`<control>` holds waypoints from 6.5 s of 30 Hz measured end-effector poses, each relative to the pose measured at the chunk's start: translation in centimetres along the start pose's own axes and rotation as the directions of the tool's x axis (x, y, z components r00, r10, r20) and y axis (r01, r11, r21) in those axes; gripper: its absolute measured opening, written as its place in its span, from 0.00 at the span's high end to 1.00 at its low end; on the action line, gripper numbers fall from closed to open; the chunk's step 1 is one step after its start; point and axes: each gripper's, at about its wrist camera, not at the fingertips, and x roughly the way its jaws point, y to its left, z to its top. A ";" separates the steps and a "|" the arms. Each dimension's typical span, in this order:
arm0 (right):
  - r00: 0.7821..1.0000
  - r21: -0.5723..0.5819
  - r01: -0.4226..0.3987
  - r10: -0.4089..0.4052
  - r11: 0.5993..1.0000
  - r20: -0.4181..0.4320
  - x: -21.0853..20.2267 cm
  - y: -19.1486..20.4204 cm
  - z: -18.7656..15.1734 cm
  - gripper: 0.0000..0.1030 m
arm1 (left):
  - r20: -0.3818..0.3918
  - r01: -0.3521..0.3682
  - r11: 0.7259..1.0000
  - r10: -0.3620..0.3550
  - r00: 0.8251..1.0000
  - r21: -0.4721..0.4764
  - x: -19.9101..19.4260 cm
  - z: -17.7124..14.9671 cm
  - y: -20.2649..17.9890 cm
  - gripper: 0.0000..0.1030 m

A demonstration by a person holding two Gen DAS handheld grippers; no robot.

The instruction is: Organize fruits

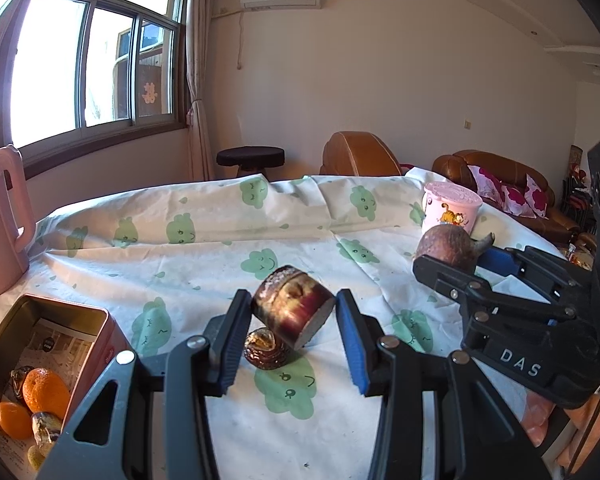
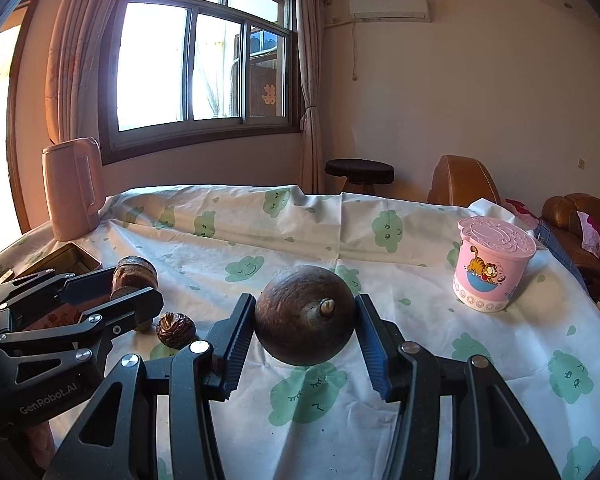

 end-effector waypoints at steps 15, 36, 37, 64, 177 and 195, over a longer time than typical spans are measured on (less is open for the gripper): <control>0.998 0.008 0.010 -0.011 1.000 0.062 -1.4 0.0 -0.2 0.49 | 0.037 -0.010 1.000 0.010 0.999 0.013 -0.7 -0.1 -0.2 0.56; 0.992 0.014 0.013 -0.015 1.000 0.127 -3.4 0.4 -0.6 0.49 | 0.094 -0.035 0.999 0.032 0.995 0.034 -1.9 -0.3 -0.7 0.56; 0.991 0.013 0.013 -0.015 1.000 0.131 -3.5 0.5 -0.7 0.49 | 0.098 -0.037 0.999 0.033 0.995 0.034 -2.0 -0.3 -0.8 0.56; 0.992 -0.015 -0.029 0.030 0.999 0.122 -4.9 2.8 -1.3 0.49 | 0.126 -0.022 0.999 0.018 0.992 0.032 -4.7 -1.2 0.2 0.56; 0.896 -0.227 -0.445 0.427 0.866 -0.127 -1.6 24.8 -1.4 0.38 | 0.048 -0.312 0.931 0.326 0.944 -0.189 -15.6 -7.5 20.0 0.29; 0.990 -0.074 -0.102 0.094 0.992 -0.110 0.2 8.6 1.2 0.38 | 0.085 -0.196 0.973 0.207 0.975 -0.123 -12.6 -3.4 13.5 0.19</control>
